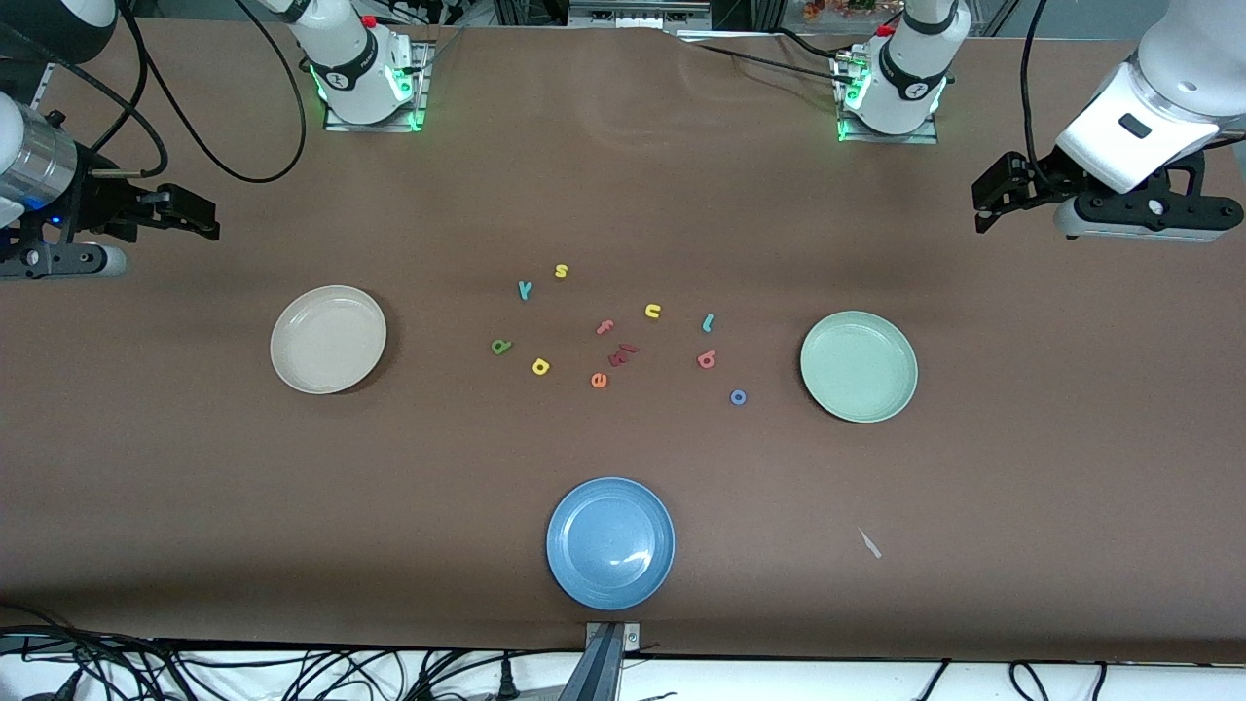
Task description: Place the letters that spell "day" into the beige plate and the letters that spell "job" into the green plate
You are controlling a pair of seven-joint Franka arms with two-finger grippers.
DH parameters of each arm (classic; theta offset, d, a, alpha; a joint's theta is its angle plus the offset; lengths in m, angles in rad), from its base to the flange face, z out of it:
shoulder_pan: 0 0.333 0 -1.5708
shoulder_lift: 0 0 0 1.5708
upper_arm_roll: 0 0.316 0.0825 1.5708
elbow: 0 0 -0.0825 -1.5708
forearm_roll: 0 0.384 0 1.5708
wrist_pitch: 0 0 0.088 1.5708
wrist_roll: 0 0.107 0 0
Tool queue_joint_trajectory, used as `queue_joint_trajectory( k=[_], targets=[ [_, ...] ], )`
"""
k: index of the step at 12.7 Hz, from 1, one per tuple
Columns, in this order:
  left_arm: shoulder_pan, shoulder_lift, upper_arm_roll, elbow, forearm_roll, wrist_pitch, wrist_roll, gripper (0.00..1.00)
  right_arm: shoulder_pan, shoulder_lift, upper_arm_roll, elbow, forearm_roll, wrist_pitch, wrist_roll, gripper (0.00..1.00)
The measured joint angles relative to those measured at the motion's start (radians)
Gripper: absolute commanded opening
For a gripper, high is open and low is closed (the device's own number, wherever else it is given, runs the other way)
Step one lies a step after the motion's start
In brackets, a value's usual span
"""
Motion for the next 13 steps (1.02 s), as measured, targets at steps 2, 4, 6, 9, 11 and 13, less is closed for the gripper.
queue_joint_trajectory(
  k=[2, 4, 6, 9, 11, 13],
  targets=[
    [0.000, 0.000, 0.000, 0.000, 0.000, 0.000, 0.000, 1.00, 0.000, 0.000, 0.000, 0.000, 0.000, -0.002, 0.000, 1.00],
    [-0.002, 0.001, 0.000, 0.000, 0.000, 0.000, 0.000, 1.00, 0.000, 0.000, 0.000, 0.000, 0.000, -0.002, 0.000, 1.00],
    [-0.003, 0.005, -0.001, 0.000, 0.000, -0.001, 0.000, 1.00, 0.002, 0.001, 0.001, -0.001, 0.001, -0.003, 0.000, 1.00],
    [-0.004, 0.008, -0.001, 0.000, 0.000, -0.001, 0.000, 1.00, 0.004, 0.003, 0.003, -0.005, 0.002, -0.009, 0.000, 1.00],
    [-0.004, 0.010, -0.001, -0.001, 0.000, -0.002, -0.002, 1.00, 0.008, 0.003, 0.004, -0.008, 0.003, -0.012, 0.000, 1.00],
    [-0.005, 0.017, -0.003, -0.004, 0.000, -0.003, -0.005, 1.00, 0.010, 0.003, 0.006, -0.009, 0.004, -0.014, 0.000, 1.00]
  ],
)
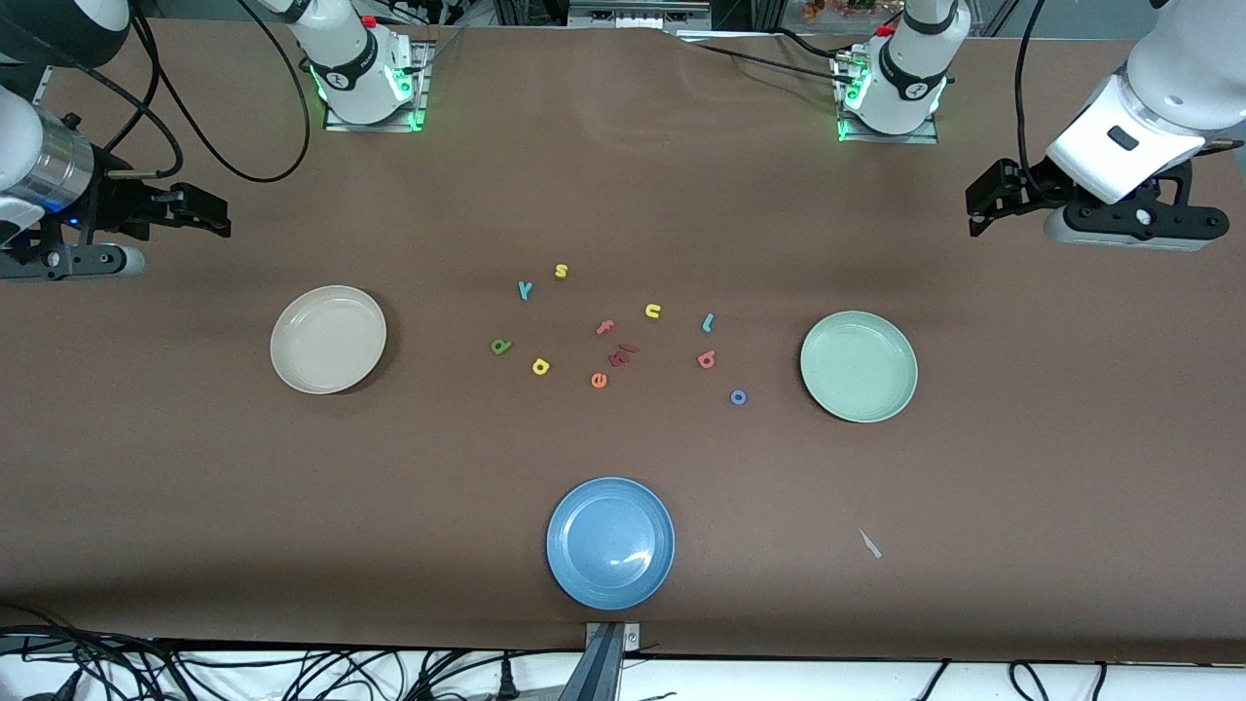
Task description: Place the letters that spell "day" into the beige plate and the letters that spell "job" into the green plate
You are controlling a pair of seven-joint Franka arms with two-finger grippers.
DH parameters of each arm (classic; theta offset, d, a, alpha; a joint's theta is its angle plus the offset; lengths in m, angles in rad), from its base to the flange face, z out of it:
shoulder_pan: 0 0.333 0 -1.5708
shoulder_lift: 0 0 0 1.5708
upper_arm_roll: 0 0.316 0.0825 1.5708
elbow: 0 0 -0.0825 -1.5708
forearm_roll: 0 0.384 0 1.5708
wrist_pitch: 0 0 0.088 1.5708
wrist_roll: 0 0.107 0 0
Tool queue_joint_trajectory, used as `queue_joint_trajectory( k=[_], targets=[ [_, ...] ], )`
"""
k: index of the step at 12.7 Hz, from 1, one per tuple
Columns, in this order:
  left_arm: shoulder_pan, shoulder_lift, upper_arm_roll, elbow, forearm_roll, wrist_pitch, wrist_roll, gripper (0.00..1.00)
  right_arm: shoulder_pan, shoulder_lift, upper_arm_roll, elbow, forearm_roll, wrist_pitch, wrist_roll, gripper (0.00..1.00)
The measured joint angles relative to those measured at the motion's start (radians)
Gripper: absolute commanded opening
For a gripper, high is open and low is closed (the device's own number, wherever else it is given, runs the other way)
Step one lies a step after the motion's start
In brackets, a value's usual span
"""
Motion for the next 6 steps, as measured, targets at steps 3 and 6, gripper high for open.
queue_joint_trajectory(
  k=[3, 6],
  targets=[
    [-0.002, 0.007, -0.024, 0.000, 0.000, 0.000, -0.009, 1.00, 0.000, 0.000, 0.002, -0.001, 0.001, -0.001, 0.000, 1.00],
    [-0.002, 0.009, -0.026, 0.000, 0.000, 0.000, -0.017, 1.00, 0.001, 0.001, 0.041, -0.006, 0.007, -0.002, 0.000, 1.00]
  ],
)
